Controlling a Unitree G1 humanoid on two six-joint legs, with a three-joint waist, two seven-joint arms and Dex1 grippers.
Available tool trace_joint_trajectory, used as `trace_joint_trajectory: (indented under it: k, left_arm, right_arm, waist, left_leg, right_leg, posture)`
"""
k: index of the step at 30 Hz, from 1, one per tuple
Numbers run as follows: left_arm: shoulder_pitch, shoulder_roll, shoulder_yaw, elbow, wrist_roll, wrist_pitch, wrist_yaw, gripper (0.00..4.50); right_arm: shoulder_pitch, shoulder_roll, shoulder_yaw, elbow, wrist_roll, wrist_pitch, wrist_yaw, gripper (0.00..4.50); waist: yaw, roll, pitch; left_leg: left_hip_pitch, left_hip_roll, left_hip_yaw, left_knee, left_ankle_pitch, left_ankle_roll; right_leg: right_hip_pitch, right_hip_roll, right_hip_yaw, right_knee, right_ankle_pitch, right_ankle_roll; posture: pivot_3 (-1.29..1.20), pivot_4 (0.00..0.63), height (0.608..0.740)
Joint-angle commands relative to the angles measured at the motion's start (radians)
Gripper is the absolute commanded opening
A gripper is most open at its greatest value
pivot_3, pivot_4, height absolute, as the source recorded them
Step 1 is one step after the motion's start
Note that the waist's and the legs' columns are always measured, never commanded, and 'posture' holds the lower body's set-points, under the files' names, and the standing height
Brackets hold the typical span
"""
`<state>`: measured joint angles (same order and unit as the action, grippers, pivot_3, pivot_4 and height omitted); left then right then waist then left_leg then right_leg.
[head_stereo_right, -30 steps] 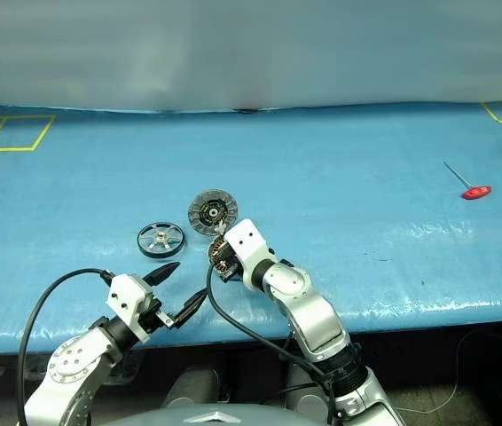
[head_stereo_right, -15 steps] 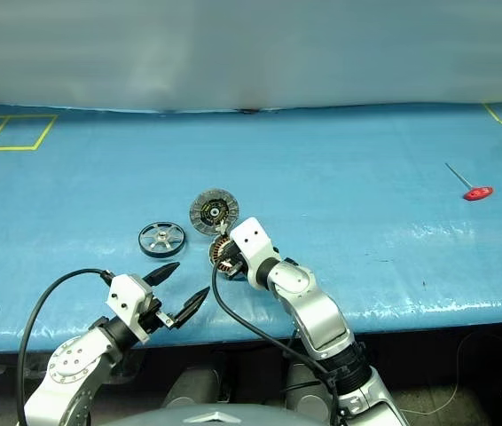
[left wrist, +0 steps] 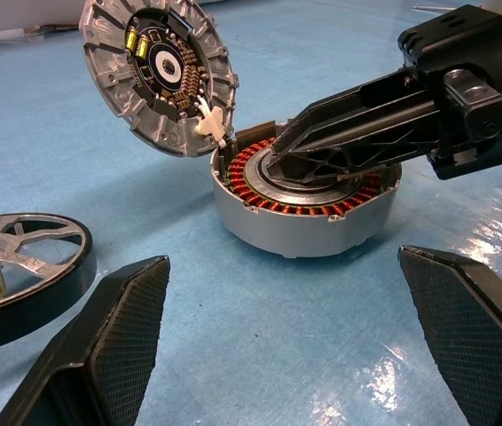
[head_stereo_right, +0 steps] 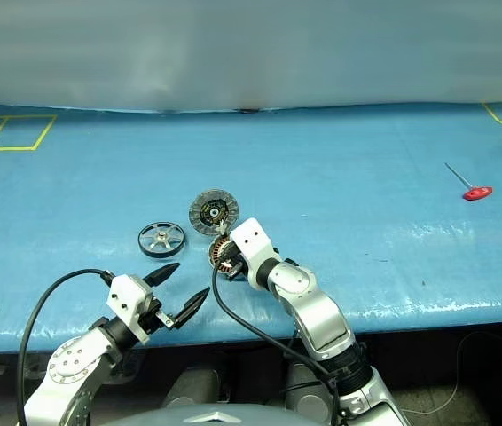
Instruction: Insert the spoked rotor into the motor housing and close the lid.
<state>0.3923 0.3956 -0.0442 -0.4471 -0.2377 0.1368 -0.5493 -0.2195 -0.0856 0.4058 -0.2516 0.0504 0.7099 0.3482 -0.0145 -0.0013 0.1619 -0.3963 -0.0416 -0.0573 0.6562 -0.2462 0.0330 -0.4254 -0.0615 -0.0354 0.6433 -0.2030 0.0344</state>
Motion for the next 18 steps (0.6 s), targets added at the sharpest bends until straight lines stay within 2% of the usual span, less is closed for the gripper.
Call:
trace_joint_trajectory:
  k: [1, 4, 10, 13, 18]
  left_arm:
    - [0.003, 0.003, 0.007, -0.011, -0.002, -0.014, -0.001, 4.5]
    - [0.004, 0.003, 0.007, -0.013, -0.003, -0.013, -0.001, 4.5]
    - [0.003, 0.006, 0.009, -0.013, -0.005, -0.012, -0.003, 4.5]
    - [0.001, 0.006, 0.009, -0.012, -0.005, -0.013, -0.003, 4.5]
    - [-0.002, 0.005, 0.006, -0.01, -0.002, -0.015, -0.003, 4.5]
  right_arm:
    - [0.001, 0.012, 0.006, -0.019, 0.006, -0.004, -0.003, 1.97]
    - [-0.007, 0.018, -0.017, -0.06, 0.021, 0.007, -0.003, 2.91]
    - [-0.031, 0.011, -0.065, -0.203, 0.079, 0.085, 0.013, 2.91]
    - [-0.032, 0.011, -0.08, -0.237, 0.103, 0.117, 0.01, 2.29]
    - [-0.024, -0.015, -0.053, -0.226, 0.092, 0.133, -0.001, 0.68]
  waist:
    - [0.001, 0.0, 0.0]
    - [0.001, 0.0, 0.0]
    - [0.002, 0.0, 0.0]
    - [0.001, 0.0, 0.0]
    - [0.002, 0.0, 0.0]
  left_leg:
    - [0.0, 0.0, 0.0, 0.0, 0.0, 0.0]
    - [0.0, 0.0, 0.0, 0.0, 0.0, 0.0]
    - [-0.001, 0.0, 0.0, 0.0, 0.0, 0.0]
    - [0.0, 0.0, 0.0, 0.0, 0.0, 0.0]
    - [-0.001, 0.0, 0.0, 0.0, 0.0, 0.0]
  right_leg:
    - [0.0, 0.0, 0.0, 0.0, 0.0, 0.0]
    - [0.0, 0.0, 0.0, 0.0, 0.0, 0.0]
    - [0.0, 0.0, 0.0, 0.0, 0.0, 0.0]
    - [0.0, 0.0, 0.0, 0.0, 0.0, 0.0]
    - [-0.001, 0.0, 0.0, 0.0, 0.0, 0.0]
  posture:
    - [0.0, 0.15, 0.74]
    - [0.0, 0.15, 0.74]
    - [0.0, 0.15, 0.74]
    - [0.0, 0.15, 0.74]
    - [0.0, 0.15, 0.74]
